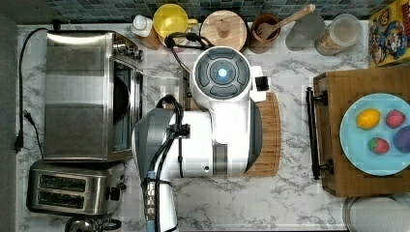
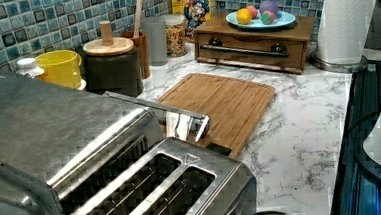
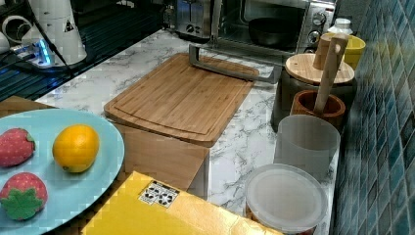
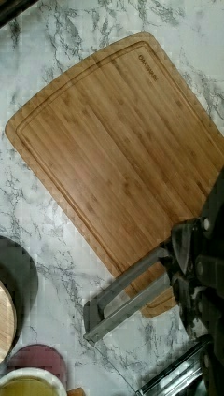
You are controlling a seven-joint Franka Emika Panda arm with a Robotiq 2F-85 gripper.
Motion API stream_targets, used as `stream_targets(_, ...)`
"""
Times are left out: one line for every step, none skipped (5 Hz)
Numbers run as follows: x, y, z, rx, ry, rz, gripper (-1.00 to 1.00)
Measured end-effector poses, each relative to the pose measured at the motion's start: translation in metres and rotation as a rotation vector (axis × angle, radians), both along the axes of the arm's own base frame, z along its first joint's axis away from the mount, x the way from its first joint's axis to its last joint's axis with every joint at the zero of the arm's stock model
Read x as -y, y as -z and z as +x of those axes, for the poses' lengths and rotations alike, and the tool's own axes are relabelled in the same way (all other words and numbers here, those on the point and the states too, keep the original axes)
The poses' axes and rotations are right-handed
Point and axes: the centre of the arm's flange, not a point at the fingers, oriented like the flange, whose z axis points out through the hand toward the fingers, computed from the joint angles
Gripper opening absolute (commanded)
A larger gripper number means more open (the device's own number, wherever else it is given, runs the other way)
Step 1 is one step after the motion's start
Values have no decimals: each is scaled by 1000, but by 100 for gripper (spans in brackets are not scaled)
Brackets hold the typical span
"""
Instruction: Close the oven.
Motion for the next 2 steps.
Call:
stream_targets(-1,-1,1,10,0,4,-100)
stream_targets(1,2,4,40,-80,5,-100)
